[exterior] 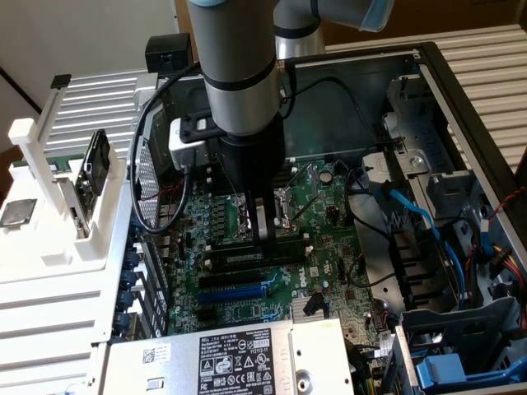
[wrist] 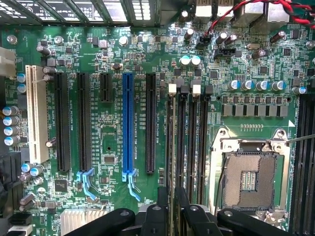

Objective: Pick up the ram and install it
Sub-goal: 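Insert the ram into the slot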

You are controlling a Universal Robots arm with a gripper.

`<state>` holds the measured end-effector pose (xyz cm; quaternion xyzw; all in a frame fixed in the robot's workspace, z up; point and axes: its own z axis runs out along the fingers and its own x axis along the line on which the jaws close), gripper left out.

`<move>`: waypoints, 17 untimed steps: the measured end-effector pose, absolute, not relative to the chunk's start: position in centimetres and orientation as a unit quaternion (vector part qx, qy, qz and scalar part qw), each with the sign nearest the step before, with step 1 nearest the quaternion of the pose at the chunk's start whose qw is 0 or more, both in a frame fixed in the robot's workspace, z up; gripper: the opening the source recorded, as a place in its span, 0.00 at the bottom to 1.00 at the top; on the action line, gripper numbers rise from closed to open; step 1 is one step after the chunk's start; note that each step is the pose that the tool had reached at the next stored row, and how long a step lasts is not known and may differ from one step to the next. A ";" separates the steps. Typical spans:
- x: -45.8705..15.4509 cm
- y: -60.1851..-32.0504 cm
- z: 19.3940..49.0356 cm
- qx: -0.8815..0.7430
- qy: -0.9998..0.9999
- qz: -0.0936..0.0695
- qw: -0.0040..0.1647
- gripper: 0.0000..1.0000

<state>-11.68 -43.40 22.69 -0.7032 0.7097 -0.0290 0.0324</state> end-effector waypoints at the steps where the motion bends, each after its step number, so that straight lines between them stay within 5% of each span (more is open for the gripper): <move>1: -11.7 -43.4 22.9 -0.703 0.710 -0.029 0.032 0.21; 17: -12.4 -43.4 24.3 -0.703 0.710 -0.031 0.035 0.21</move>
